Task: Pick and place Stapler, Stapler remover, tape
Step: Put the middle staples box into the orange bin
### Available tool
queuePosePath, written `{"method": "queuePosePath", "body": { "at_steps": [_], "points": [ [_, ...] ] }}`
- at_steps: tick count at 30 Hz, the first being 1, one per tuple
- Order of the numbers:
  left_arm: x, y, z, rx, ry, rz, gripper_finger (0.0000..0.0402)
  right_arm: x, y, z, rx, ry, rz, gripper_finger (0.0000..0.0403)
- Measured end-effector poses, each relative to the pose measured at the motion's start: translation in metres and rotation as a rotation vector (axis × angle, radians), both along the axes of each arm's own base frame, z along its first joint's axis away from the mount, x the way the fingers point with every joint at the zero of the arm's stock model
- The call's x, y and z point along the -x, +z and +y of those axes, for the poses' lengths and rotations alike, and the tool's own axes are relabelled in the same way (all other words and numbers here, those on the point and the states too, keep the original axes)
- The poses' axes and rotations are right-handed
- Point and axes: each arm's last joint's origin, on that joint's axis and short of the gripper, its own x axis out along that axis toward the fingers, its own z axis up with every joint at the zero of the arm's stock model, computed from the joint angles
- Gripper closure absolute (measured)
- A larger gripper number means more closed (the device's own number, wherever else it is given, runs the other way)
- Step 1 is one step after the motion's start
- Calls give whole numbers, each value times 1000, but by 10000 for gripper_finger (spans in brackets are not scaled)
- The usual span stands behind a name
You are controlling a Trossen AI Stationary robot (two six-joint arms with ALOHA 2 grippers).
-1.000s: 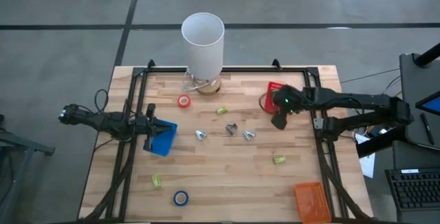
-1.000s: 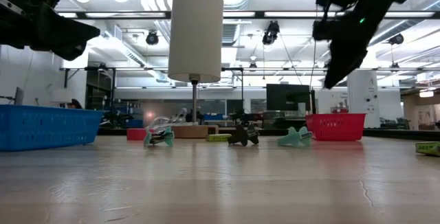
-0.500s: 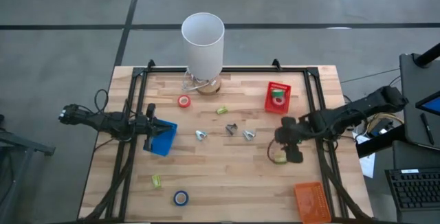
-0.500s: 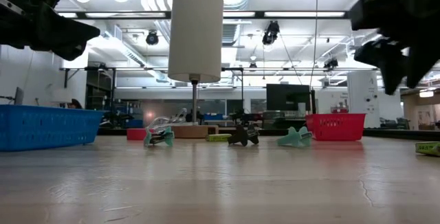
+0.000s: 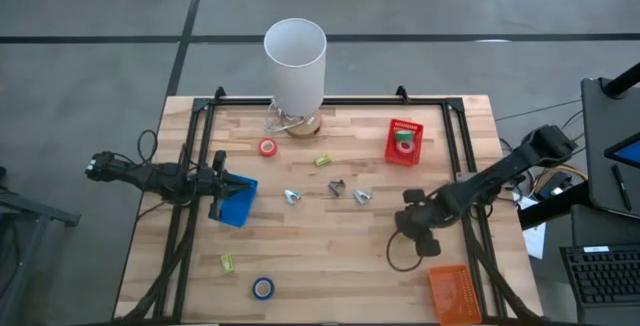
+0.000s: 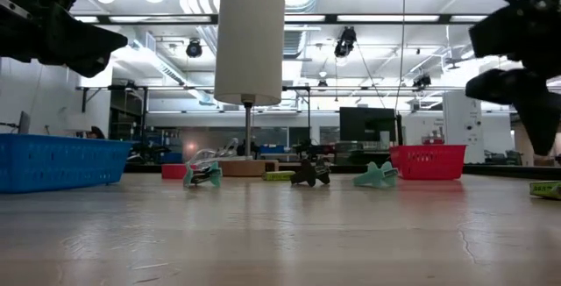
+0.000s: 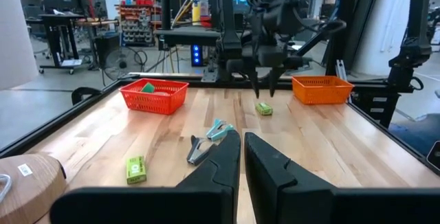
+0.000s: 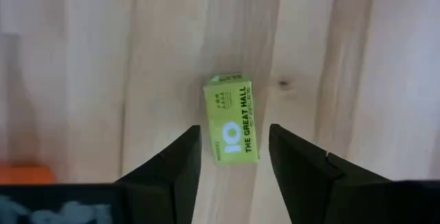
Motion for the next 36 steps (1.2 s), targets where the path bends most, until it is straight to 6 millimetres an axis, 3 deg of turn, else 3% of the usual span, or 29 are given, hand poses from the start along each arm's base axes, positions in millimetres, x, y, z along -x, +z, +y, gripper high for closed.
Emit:
{"method": "queuePosePath", "body": {
  "at_steps": [14, 24, 36],
  "points": [
    [0, 0, 0, 0, 0, 0, 376, -9, -33, 5, 69, 0, 131, 259],
    [0, 0, 0, -1, 0, 3, 376, -12, -34, 6, 66, -7, 110, 258],
    [0, 0, 0, -1, 0, 4, 376, -13, -34, 6, 71, -19, 90, 337]
  ]
}}
